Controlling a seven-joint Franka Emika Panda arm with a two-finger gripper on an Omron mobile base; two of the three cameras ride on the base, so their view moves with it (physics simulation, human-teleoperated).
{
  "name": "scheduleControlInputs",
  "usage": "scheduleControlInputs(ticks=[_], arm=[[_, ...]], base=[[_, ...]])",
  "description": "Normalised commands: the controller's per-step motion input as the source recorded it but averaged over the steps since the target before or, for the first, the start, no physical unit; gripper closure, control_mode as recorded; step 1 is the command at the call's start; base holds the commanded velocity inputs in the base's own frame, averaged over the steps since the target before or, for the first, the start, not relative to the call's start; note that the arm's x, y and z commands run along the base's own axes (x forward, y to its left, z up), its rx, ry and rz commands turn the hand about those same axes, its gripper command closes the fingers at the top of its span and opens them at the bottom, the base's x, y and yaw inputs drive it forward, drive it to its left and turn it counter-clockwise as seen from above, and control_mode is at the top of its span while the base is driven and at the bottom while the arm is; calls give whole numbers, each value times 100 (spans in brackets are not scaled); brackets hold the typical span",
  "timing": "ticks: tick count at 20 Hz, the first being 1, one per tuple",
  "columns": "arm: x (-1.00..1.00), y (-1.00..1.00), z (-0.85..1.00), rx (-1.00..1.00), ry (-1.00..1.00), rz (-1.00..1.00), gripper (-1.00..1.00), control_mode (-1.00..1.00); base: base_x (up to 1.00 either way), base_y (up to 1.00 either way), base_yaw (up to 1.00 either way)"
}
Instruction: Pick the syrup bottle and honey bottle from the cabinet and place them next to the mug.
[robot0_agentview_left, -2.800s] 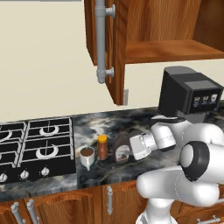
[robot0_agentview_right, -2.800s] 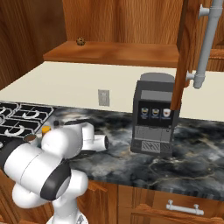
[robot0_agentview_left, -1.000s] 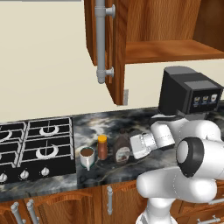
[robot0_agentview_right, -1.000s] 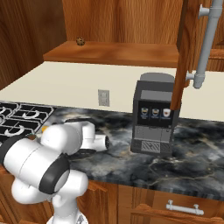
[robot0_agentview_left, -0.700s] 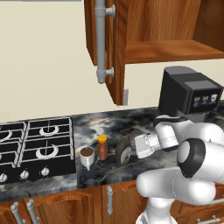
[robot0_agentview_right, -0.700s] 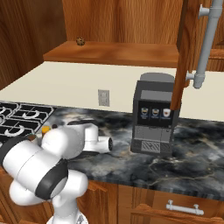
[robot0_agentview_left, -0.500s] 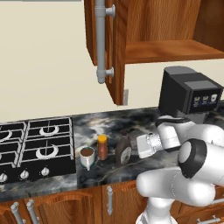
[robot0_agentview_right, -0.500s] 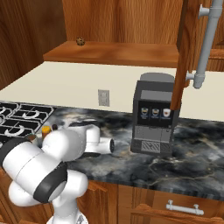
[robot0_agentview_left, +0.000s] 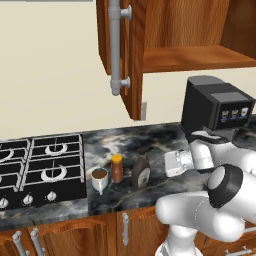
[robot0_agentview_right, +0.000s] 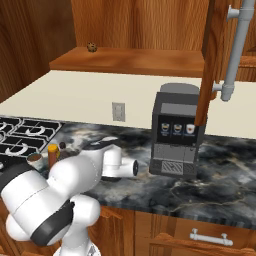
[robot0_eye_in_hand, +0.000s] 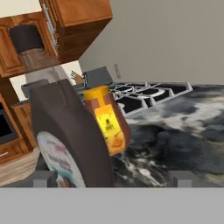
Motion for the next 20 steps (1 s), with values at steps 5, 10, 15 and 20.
scheduleControlInputs(ticks=[5, 10, 15, 20], arm=[[0, -46, 54, 4, 0, -9, -100, -100], [0, -28, 54, 2, 0, -11, -100, -100], [-22, 0, 54, 0, 3, -15, -100, -100], [-38, 0, 68, 0, 17, -18, -100, -100]], base=[[0, 0, 0], [0, 0, 0], [0, 0, 0], [0, 0, 0]])
